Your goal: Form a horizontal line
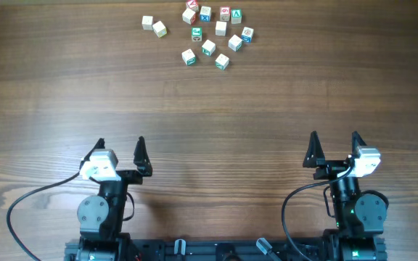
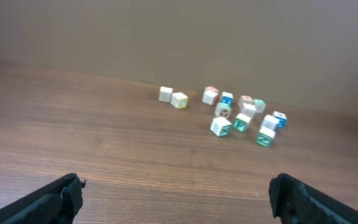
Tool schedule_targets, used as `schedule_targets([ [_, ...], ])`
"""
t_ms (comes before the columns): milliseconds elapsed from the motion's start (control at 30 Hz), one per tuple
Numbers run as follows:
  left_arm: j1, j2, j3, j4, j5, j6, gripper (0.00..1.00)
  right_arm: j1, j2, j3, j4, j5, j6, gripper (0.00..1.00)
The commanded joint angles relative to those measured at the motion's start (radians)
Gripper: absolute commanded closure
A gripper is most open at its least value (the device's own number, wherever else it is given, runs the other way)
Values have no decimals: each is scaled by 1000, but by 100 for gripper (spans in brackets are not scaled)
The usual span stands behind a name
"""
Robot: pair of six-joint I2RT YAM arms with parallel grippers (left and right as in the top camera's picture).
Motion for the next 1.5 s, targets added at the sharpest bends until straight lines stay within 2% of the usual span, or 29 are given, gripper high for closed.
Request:
schedule_targets([
  [0, 6, -5, -6, 51, 204, 20, 0, -5, -5, -1, 2, -15, -18, 0],
  [100, 6, -5, -6, 186, 404, 19, 0, -5, -5, -1, 2, -15, -18, 0],
  [200, 6, -5, -2, 274, 451, -35, 0, -5, -5, -1, 2, -15, -18, 0],
  [367, 6, 5, 80, 245, 458, -54, 0, -5, -5, -1, 2, -15, -18, 0],
  [533, 7, 79, 211, 185, 457, 22, 0, -5, -5, -1, 2, -15, -18, 0],
  [700, 7, 270, 396, 137, 458, 40, 0, -5, -5, -1, 2, -15, -17, 0],
  [833, 7, 480, 602, 17, 458, 47, 0, -5, -5, -1, 2, -15, -18, 0],
  [867, 7, 589, 727, -69, 458, 47, 0, -5, -5, -1, 2, -15, -18, 0],
  [1200, 6, 1114, 1410, -561, 432, 50, 0, -5, -5, -1, 2, -15, -17, 0],
  [1333, -26, 1327, 1670, -682, 270, 50, 0, -5, -5, -1, 2, -15, -17, 0],
  [1467, -89, 1493, 1819, -710, 138, 55, 0, -5, -5, -1, 2, -15, -17, 0],
])
